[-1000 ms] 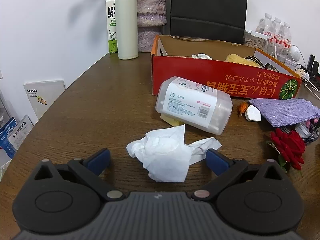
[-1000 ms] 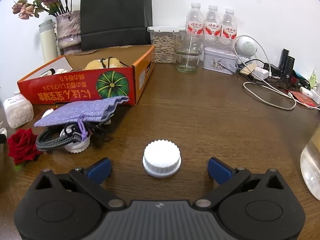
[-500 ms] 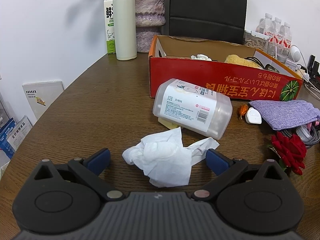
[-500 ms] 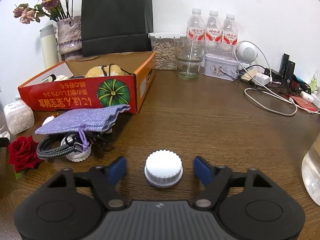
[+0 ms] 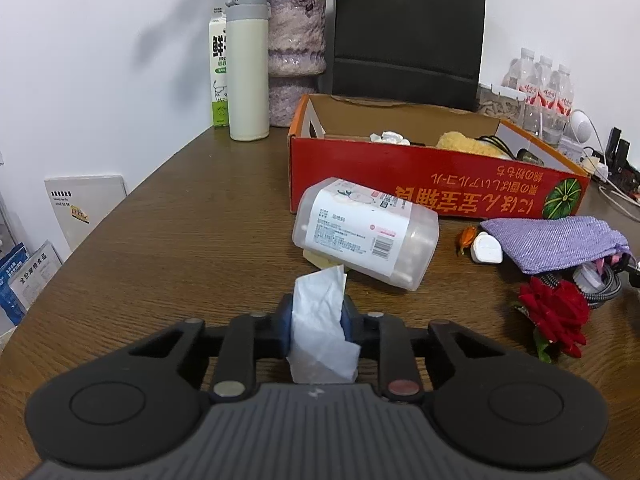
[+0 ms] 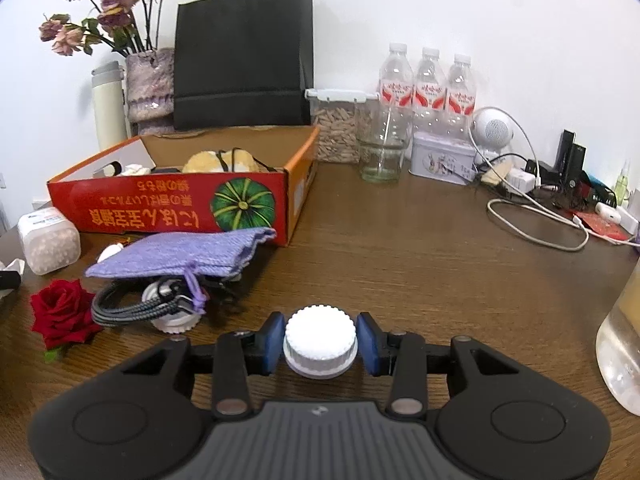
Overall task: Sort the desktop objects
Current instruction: 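Grasp the crumpled white tissue with the left gripper while the right grasps the white bottle cap, then carry the tissue and bottle cap over the box with both grippers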
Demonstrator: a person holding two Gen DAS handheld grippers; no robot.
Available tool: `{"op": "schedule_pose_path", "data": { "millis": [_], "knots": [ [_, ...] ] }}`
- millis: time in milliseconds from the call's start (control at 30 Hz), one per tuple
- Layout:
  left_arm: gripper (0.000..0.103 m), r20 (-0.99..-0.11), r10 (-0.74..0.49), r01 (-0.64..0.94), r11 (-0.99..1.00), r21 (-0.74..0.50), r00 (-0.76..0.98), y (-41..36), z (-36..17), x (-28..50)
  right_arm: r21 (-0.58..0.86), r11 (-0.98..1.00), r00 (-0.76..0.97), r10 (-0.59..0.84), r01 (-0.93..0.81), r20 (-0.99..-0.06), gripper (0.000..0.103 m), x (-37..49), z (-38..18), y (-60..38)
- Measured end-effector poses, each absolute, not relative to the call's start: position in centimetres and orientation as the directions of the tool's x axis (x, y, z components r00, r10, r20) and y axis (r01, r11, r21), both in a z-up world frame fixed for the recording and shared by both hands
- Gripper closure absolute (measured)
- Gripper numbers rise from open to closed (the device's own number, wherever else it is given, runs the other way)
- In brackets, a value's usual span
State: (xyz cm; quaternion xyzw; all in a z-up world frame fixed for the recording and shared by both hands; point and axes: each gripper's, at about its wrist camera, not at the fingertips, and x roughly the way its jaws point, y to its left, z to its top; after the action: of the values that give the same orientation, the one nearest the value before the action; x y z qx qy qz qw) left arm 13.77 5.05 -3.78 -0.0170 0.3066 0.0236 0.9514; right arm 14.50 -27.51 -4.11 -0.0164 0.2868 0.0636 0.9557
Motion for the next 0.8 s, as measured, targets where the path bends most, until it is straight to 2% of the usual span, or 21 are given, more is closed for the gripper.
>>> {"op": "schedule_pose_path", "data": {
  "millis": [533, 800],
  "knots": [
    [0.083, -0.437, 0.010, -0.024, 0.999, -0.028, 0.900, 4.0, 0.2, 11.8, 0.084, 0.983, 0.890, 0.182, -0.162, -0.418, 0.065, 13.3, 0.4, -26.7],
    [0.083, -0.313, -0.013, 0.010, 1.000, -0.008, 0.950, 2.6, 4.5, 12.9, 0.060, 0.975, 0.917, 0.222, -0.215, -0.330, 0.065, 14.5, 4.3, -24.9]
  ]
}}
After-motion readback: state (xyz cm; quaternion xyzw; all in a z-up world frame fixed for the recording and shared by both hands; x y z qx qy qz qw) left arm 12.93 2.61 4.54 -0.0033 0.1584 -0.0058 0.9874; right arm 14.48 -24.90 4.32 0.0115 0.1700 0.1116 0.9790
